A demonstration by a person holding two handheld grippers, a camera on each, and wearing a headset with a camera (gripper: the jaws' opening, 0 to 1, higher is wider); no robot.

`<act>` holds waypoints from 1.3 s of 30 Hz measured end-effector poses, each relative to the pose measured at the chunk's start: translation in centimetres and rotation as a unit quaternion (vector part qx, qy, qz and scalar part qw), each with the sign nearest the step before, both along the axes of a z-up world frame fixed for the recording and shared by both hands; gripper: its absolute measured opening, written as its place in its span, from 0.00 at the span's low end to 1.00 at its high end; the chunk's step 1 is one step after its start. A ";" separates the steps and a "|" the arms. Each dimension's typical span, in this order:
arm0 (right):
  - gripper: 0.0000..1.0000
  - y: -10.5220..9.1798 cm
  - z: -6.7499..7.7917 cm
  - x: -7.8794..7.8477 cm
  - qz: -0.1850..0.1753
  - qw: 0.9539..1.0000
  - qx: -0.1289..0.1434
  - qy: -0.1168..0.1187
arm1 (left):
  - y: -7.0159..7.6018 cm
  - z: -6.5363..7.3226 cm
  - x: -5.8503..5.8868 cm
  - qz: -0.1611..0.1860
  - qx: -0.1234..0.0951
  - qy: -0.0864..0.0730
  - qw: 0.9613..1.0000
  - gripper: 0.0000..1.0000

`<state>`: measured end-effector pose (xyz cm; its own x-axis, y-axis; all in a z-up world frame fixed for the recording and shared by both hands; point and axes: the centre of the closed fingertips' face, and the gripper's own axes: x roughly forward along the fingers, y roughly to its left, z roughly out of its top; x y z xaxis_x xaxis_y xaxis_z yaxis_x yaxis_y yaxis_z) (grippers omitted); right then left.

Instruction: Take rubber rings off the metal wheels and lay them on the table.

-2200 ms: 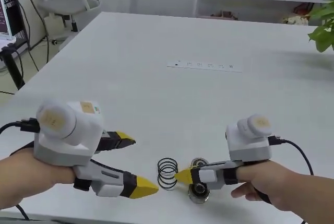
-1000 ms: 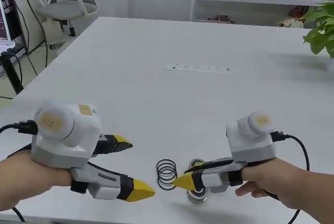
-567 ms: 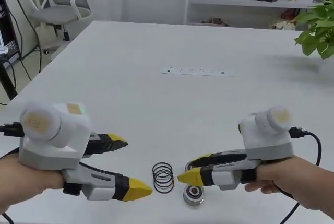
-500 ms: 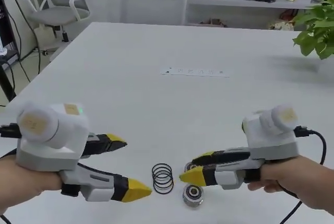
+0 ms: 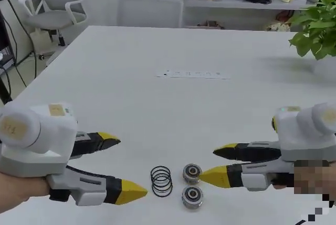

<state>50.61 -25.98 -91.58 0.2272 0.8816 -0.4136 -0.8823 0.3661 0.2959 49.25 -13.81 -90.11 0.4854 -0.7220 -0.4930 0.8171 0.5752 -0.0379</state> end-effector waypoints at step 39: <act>0.77 -5.8 -1.5 -1.1 -0.020 0.992 -0.095 -0.085 | 0.9 0.1 -1.3 0.009 0.017 -0.023 1.000 0.87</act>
